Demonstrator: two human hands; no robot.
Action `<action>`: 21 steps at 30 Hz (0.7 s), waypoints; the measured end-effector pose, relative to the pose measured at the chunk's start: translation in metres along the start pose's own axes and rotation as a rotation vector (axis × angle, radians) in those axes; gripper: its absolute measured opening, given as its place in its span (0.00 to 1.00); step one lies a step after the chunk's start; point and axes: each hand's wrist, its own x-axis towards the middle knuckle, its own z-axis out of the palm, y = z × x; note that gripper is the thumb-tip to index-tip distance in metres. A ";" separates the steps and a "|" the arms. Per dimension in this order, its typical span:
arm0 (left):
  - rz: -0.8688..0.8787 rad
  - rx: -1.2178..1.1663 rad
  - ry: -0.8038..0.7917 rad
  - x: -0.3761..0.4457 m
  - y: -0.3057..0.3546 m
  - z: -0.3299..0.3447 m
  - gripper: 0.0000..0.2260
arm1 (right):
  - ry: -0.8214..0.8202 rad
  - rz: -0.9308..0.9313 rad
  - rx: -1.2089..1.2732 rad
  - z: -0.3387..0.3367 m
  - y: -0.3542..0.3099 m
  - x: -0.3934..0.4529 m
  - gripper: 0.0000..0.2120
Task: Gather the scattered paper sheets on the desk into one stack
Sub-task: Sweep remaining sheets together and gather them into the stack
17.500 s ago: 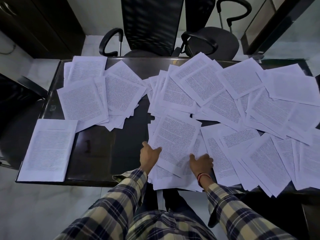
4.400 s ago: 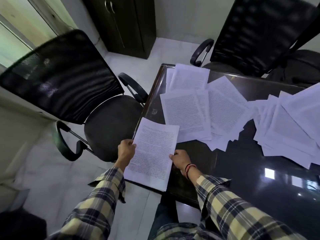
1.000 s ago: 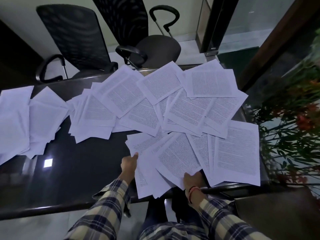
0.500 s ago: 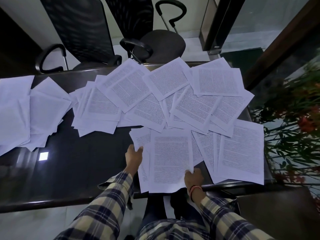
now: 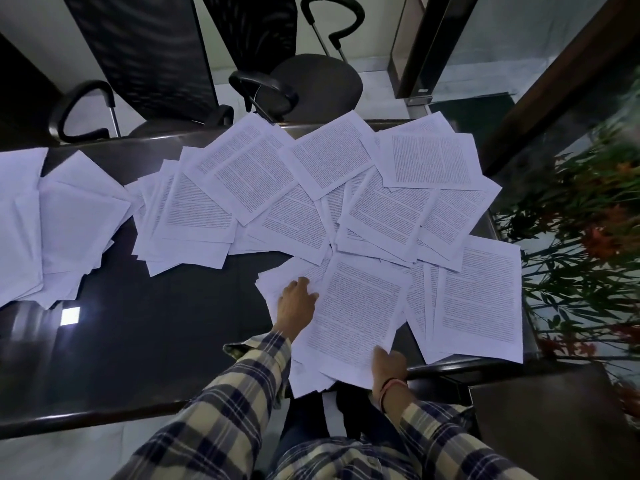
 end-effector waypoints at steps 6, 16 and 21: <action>-0.110 -0.120 -0.111 -0.007 -0.020 -0.010 0.08 | 0.031 -0.113 0.031 0.003 -0.021 -0.010 0.22; 0.025 -0.022 0.035 -0.040 -0.027 0.000 0.26 | 0.108 0.011 -0.216 0.020 -0.060 0.004 0.42; -0.089 -0.141 -0.008 -0.035 -0.015 0.002 0.22 | 0.068 0.100 -0.155 0.028 -0.075 -0.004 0.42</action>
